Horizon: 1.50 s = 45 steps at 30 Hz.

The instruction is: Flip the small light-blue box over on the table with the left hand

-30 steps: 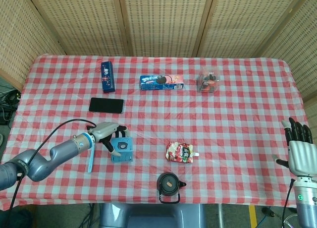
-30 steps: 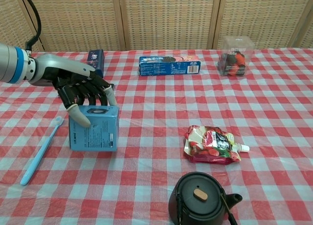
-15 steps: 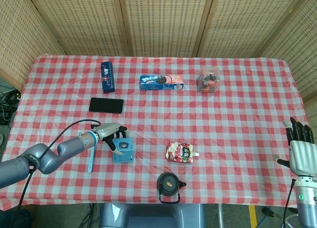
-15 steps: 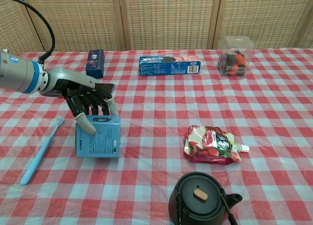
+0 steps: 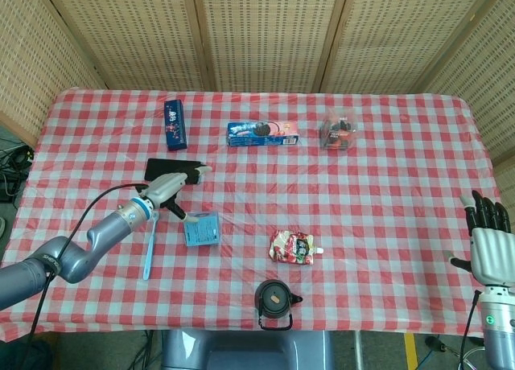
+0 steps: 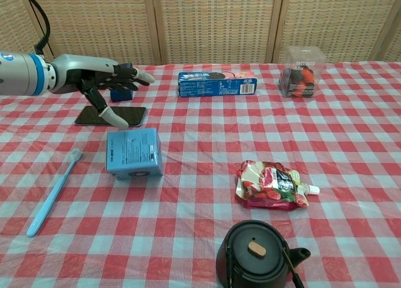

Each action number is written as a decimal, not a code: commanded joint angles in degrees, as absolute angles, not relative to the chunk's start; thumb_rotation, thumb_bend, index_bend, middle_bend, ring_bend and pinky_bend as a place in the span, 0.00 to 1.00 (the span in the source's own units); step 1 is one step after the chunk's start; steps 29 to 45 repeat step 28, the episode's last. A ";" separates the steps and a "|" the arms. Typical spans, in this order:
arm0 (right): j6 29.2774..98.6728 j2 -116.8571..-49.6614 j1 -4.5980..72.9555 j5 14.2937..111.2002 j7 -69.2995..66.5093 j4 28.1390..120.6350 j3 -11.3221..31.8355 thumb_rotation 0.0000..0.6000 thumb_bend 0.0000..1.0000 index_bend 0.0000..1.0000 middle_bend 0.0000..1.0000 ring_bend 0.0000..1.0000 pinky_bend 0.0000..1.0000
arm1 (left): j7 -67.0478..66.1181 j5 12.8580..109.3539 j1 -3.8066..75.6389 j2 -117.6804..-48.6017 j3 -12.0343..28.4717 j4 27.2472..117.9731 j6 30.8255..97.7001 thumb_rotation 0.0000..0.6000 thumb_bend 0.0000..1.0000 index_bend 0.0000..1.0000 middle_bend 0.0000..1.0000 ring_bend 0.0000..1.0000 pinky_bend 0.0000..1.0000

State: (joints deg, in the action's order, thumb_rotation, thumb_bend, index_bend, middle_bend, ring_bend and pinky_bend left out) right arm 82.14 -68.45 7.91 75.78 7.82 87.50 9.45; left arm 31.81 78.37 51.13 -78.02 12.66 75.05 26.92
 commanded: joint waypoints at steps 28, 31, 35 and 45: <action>83.53 -66.96 7.28 78.72 4.97 89.48 8.60 1.00 0.00 0.02 0.00 0.00 0.00 | -0.45 74.10 17.06 -65.06 3.58 95.13 78.85 1.00 0.00 0.00 0.00 0.00 0.00; 83.53 -66.96 7.28 78.72 4.97 89.48 8.60 1.00 0.00 0.02 0.00 0.00 0.00 | -0.45 74.10 17.06 -65.06 3.58 95.13 78.85 1.00 0.00 0.00 0.00 0.00 0.00; 83.53 -66.96 7.28 78.72 4.97 89.48 8.60 1.00 0.00 0.02 0.00 0.00 0.00 | -0.45 74.10 17.06 -65.06 3.58 95.13 78.85 1.00 0.00 0.00 0.00 0.00 0.00; 83.53 -66.96 7.28 78.72 4.97 89.48 8.60 1.00 0.00 0.02 0.00 0.00 0.00 | -0.45 74.10 17.06 -65.06 3.58 95.13 78.85 1.00 0.00 0.00 0.00 0.00 0.00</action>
